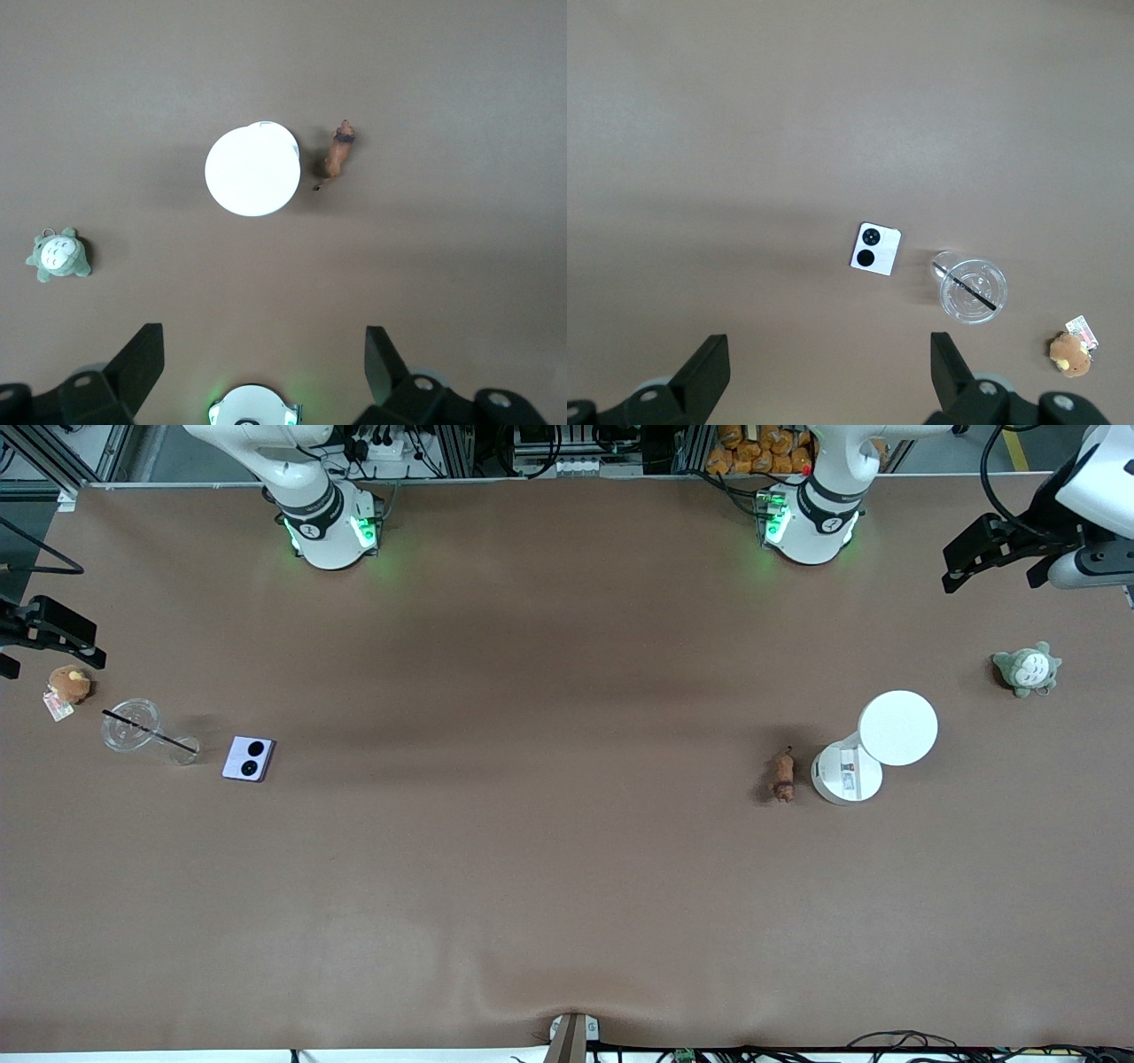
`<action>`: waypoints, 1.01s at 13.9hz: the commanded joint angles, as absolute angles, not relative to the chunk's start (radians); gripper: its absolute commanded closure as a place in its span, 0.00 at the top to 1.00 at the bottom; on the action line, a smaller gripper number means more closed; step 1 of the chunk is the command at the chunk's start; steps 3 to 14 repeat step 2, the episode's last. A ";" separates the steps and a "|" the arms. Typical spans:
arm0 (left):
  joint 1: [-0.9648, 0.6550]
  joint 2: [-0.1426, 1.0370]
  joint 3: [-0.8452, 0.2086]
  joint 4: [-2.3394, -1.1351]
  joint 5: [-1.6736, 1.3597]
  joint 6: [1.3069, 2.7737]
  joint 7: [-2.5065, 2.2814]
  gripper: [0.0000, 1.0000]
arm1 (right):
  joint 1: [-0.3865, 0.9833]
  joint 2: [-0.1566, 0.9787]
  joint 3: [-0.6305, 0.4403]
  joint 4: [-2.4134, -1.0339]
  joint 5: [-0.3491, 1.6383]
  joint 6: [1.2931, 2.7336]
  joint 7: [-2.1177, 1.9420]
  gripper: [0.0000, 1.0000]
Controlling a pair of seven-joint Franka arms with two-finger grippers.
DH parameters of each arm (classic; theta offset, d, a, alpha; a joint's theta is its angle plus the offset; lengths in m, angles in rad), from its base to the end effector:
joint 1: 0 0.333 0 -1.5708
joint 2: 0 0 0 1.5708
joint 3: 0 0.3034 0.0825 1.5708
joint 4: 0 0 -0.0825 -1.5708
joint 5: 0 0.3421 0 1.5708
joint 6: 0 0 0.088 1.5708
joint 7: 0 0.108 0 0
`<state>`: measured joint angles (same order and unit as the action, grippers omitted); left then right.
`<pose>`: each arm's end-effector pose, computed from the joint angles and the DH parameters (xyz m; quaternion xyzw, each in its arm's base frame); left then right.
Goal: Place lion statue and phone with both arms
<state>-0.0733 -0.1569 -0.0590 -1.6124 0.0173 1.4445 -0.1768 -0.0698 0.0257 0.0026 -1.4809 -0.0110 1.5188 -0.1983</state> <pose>0.4473 -0.0601 0.6578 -0.9996 -0.0237 0.0035 0.0139 0.5144 -0.0359 0.6315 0.9978 0.0652 0.0053 0.0062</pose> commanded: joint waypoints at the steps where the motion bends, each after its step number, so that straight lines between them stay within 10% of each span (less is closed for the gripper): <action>1: -0.058 -0.161 -0.060 -1.605 -0.003 1.439 -0.155 1.00 | -0.068 -0.002 0.002 -1.506 -0.017 1.520 -0.202 1.00; 14: -0.058 -0.163 -0.060 -1.606 -0.003 1.437 -0.152 1.00 | -0.066 -0.002 0.002 -1.506 -0.017 1.519 -0.198 1.00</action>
